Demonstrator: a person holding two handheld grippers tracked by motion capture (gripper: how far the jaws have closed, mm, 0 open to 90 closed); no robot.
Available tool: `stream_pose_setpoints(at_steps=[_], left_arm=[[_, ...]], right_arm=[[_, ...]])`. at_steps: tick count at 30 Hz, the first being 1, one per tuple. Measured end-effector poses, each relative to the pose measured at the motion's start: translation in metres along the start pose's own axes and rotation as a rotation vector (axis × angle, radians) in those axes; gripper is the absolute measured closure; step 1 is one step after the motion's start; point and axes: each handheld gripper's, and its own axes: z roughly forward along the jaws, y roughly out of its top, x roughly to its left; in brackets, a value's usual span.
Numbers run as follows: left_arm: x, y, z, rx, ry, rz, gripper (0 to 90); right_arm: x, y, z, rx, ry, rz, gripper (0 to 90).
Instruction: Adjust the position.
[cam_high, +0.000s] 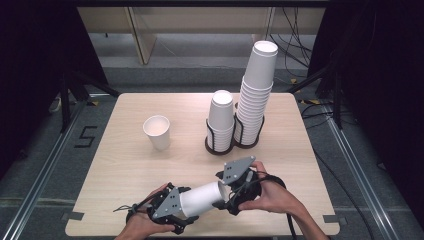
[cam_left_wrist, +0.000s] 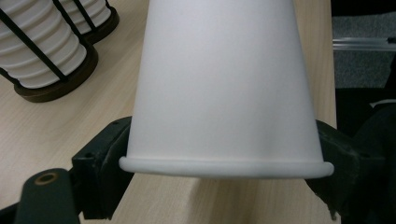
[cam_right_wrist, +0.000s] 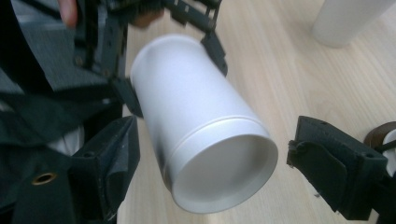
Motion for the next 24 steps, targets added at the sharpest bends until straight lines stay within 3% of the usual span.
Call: stream_pose_setpoints(at_steps=[4,8,13,16,21,23,24], left_arm=[[-0.002,0.003,-0.001,0.028,-0.009,0.052,15.8],[-0.004,0.004,-0.001,0.035,-0.018,0.065,15.7],[-0.005,0.005,0.001,0.058,-0.035,0.100,15.7],[-0.007,0.005,0.002,0.056,-0.040,0.095,15.3],[-0.007,0.005,0.002,0.049,-0.053,0.105,14.0],[-0.007,0.003,0.002,0.023,-0.054,0.094,11.9],[-0.007,0.002,0.002,0.002,-0.057,0.082,10.4]], right_arm=[[0.003,0.003,0.009,0.037,-0.005,-0.025,16.2],[0.007,0.004,0.017,0.098,0.011,-0.067,16.2],[0.014,0.004,0.028,0.178,0.032,-0.088,16.3],[0.014,0.005,0.035,0.246,0.010,-0.157,17.3],[0.015,0.003,0.040,0.266,0.032,-0.163,22.2],[0.016,0.002,0.036,0.269,0.033,-0.131,22.7],[0.015,0.002,0.035,0.254,0.042,-0.149,22.9]])
